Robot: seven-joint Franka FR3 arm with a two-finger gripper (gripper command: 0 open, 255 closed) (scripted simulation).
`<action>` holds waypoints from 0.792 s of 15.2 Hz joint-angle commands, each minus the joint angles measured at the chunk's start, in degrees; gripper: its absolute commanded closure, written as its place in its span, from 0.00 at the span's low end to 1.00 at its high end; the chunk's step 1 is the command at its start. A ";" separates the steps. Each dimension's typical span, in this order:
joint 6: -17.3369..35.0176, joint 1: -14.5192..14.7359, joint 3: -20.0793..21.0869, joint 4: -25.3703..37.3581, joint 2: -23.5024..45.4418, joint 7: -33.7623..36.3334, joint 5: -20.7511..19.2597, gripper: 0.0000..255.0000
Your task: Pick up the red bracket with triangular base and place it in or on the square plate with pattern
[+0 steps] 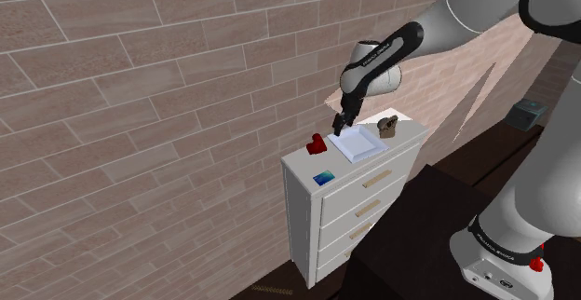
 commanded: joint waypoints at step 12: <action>6.69 -6.52 6.60 25.86 28.78 -12.24 10.87 0.00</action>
